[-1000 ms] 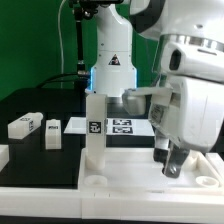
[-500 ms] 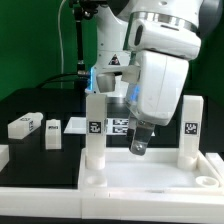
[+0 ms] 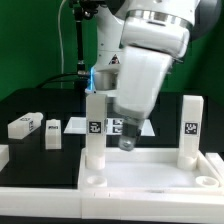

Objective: Assemble desk

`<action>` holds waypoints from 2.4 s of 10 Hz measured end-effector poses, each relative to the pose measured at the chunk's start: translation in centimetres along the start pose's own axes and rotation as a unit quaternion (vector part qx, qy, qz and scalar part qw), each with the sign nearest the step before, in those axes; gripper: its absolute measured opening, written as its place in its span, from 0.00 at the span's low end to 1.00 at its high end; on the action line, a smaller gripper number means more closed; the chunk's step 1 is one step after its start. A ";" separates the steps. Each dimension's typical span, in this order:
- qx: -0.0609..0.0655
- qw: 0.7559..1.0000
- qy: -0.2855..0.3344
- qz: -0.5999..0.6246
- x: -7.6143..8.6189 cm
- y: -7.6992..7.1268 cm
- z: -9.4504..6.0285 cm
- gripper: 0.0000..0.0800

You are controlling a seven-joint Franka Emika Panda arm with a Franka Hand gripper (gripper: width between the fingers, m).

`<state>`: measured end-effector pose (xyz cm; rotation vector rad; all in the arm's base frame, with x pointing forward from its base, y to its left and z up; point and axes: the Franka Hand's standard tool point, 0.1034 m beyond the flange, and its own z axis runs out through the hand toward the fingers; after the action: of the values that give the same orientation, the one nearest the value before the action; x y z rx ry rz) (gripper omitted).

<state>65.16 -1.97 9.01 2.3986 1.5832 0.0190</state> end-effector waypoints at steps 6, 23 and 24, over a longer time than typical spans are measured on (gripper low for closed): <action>0.024 0.976 -0.013 0.216 -0.1 0.3 -0.5 0.81; 0.131 0.866 -0.030 0.482 -16.8 0.1 2.1 0.81; 0.131 0.865 -0.030 0.483 -16.8 0.1 2.1 0.81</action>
Offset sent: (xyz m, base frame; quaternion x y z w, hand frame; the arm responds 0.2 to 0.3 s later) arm 0.0000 0.0000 0.0000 0.0000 0.0000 0.1938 0.9810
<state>58.81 -17.69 9.24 3.0922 0.2173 -0.0820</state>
